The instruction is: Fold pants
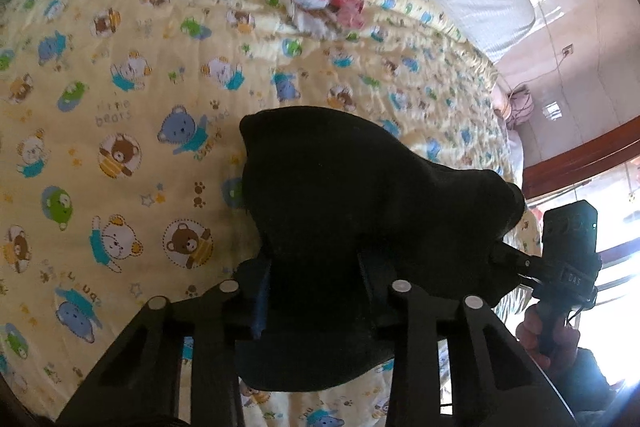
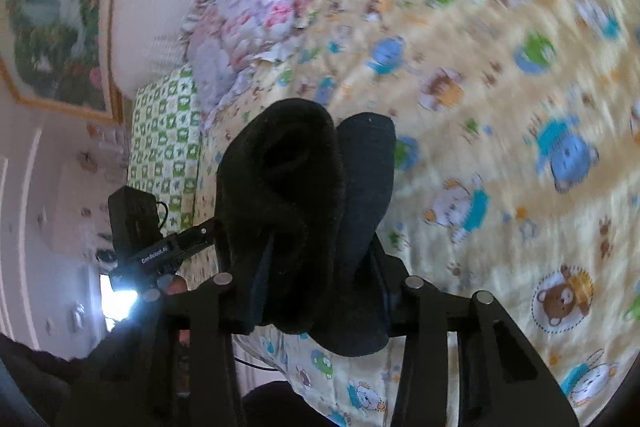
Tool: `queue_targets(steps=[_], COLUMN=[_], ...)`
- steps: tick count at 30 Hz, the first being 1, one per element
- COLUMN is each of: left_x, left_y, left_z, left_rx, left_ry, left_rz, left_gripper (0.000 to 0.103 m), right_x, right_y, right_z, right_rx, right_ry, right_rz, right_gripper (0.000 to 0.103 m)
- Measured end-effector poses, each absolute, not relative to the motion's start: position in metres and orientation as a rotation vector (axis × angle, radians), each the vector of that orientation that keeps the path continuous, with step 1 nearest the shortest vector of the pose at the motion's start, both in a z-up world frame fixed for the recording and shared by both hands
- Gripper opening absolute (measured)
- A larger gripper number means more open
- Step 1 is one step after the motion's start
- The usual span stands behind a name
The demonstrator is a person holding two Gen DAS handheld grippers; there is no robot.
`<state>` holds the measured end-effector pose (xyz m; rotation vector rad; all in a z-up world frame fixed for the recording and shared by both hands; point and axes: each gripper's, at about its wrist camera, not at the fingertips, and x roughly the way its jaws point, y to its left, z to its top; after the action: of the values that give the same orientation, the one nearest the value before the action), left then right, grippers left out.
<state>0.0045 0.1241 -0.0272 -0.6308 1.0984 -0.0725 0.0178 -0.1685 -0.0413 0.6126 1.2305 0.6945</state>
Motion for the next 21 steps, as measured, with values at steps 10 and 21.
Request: queue_targets(steps=[10,21], left_x=[-0.004,0.016], left_y=[0.164,0.222], left_z=[0.009,0.012], left_rx=[-0.638,-0.625], left_ry=[0.985,0.929], left_rz=[0.029,0.157], left_gripper=[0.034,0.034], right_x=[0.06,0.115], right_y=[-0.124,-0.048], right_z=[-0.02,-0.015], right_rx=[0.542,0.405], right_ry=[1.198,1.194], right_rz=[0.773,0.808], right_gripper=[0.043,0.043])
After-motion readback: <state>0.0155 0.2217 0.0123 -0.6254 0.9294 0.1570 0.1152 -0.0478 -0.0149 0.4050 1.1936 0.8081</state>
